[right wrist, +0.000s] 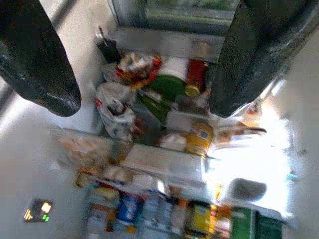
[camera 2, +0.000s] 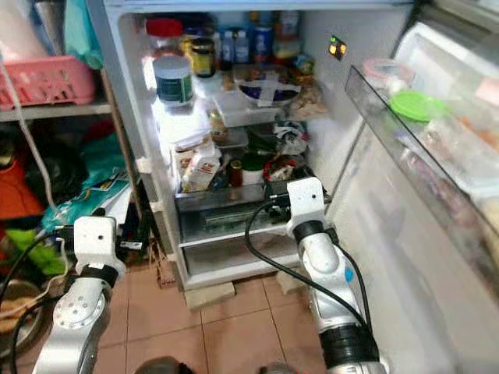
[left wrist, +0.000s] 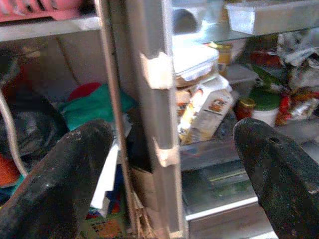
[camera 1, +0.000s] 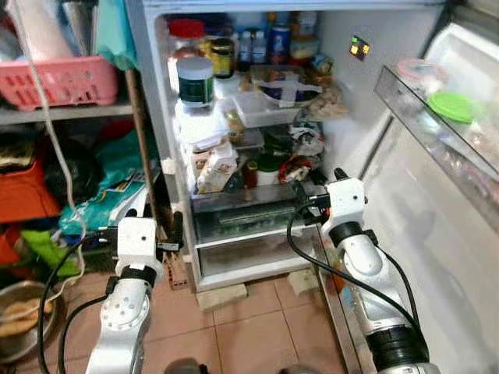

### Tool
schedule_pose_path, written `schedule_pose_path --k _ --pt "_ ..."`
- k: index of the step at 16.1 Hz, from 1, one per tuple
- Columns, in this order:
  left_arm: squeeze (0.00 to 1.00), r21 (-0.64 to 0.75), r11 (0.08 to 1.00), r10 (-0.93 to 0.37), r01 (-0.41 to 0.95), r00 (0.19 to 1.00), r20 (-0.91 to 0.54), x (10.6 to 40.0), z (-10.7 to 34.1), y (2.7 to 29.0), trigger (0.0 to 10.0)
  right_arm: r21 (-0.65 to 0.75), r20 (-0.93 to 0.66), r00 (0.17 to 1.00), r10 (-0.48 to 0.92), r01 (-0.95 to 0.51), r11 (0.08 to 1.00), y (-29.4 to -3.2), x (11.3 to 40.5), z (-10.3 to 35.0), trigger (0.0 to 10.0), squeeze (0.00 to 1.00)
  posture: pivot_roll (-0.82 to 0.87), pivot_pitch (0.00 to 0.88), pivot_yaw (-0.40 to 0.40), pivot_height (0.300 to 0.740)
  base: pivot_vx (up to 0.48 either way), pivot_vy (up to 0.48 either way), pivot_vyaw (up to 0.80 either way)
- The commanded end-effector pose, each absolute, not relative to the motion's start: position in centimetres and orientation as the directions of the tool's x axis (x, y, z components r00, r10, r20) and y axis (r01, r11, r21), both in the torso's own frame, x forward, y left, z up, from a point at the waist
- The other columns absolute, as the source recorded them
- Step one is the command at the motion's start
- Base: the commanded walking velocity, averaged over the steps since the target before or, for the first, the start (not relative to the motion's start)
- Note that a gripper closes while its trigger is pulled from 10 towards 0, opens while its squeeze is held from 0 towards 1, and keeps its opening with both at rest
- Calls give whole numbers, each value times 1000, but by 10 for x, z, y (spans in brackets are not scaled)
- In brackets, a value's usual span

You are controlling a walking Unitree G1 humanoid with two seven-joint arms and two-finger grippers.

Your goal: Restocking fridge

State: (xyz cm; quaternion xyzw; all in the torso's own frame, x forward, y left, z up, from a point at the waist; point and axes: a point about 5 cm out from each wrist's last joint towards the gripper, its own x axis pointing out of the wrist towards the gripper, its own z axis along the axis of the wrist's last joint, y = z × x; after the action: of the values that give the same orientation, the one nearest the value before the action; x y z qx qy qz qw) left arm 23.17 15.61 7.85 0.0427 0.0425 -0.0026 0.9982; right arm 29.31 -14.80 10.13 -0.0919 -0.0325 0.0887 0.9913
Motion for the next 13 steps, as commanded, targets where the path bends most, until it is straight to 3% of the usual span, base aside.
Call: schedule_pose_path --k 1,10,13 --pt "0 87 996 -24 31 996 -82 232 81 153 10000 -187 60 983 172 -159 969 -150 295 105 10000 0 104 0 -21 740 0 480 0" --pt "0 94 995 -13 21 997 -78 234 82 154 10000 -162 50 987 152 -142 976 -151 295 103 10000 0 110 0 -22 740 0 480 0" --pt "0 83 995 -57 59 998 -36 233 87 150 10000 -155 48 987 154 -145 977 -149 296 103 10000 0 111 0 -23 740 0 0 0"
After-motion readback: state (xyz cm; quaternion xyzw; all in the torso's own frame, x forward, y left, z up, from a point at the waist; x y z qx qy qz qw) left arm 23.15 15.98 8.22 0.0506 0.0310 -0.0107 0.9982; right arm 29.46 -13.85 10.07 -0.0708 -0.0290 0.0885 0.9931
